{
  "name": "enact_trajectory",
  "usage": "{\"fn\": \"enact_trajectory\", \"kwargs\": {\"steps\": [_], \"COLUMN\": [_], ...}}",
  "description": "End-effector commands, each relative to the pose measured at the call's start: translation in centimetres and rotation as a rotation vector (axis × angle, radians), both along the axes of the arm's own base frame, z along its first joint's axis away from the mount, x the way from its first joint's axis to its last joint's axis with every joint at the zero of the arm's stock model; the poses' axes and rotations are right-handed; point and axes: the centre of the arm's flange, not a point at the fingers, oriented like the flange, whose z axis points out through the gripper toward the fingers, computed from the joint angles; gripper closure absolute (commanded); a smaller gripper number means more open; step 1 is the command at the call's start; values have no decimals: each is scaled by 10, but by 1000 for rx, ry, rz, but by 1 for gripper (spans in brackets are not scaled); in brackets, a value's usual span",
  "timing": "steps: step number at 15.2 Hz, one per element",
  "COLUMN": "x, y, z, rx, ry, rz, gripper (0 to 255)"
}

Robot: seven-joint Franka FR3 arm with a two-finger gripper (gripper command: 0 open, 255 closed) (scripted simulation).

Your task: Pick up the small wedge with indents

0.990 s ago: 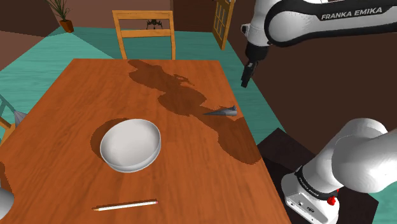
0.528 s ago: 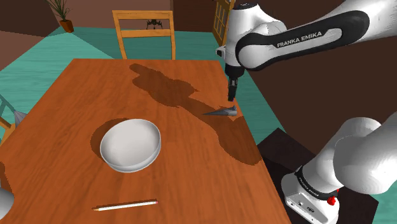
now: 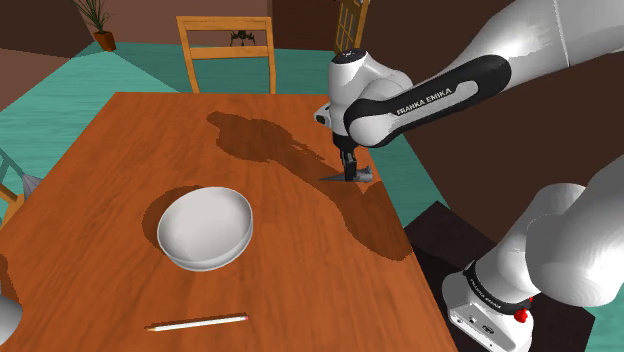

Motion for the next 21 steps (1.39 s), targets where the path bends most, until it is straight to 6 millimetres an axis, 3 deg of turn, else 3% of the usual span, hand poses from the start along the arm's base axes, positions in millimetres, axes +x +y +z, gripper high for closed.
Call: {"fn": "enact_trajectory", "kwargs": {"steps": [1,6,7,16,21], "x": [0,0,1,0,0], "y": [0,0,0,0,0], "z": [-11,-30,-29,-30,-4], "rx": [0,0,0,0,0], "ry": [1,1,1,1,1], "rz": [6,6,6,6,6], "gripper": [0,0,255,255,255]}}
